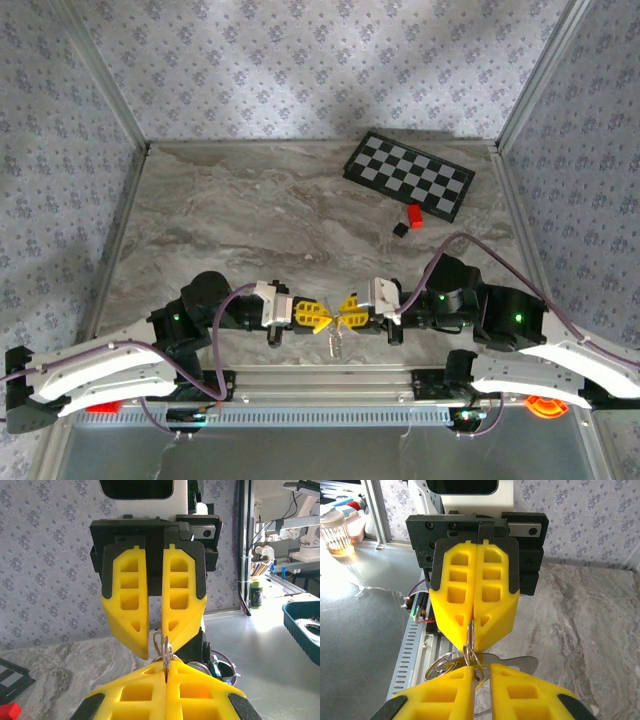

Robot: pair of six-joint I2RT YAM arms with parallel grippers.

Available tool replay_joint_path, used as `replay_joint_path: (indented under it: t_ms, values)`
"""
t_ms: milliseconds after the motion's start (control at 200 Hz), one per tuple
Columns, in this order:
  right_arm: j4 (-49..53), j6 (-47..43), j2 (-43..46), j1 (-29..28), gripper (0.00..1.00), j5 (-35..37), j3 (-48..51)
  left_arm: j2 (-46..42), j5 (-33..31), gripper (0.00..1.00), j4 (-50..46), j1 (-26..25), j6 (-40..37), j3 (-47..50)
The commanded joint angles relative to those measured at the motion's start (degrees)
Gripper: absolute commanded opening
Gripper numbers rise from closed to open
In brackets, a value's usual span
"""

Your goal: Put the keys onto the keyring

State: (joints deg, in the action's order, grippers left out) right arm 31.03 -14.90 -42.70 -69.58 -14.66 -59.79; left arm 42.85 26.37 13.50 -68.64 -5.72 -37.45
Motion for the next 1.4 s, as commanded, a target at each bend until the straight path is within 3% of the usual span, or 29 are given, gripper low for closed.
replay_joint_path:
  t_ms: [0,160,805,965,1074,1399]
  values:
    - [-0.7,0.0,1.1,0.6,0.11,-0.9,0.9,-0.9,1.5,0.00,1.4,0.0,0.5,-1.8]
    - [0.4,0.0,0.4,1.2,0.00,-1.2,0.8,-0.6,1.6,0.00,1.5,-0.1,0.4,-2.1]
    - [6.7,-0.7,-4.9,1.5,0.00,4.3,-1.7,0.5,1.5,0.00,0.8,-0.1,-0.3,-3.1]
    - [5.3,-0.3,-1.9,1.4,0.25,4.0,-1.0,0.3,1.2,0.00,0.8,-0.1,-0.3,-2.8]
    - [2.5,0.4,1.6,1.3,0.35,3.8,0.8,0.2,1.1,0.00,1.0,-0.1,-0.4,-2.6]
    - [-4.3,1.0,4.9,1.4,0.37,1.1,4.3,0.0,1.1,0.00,1.7,-0.1,0.1,-2.0]
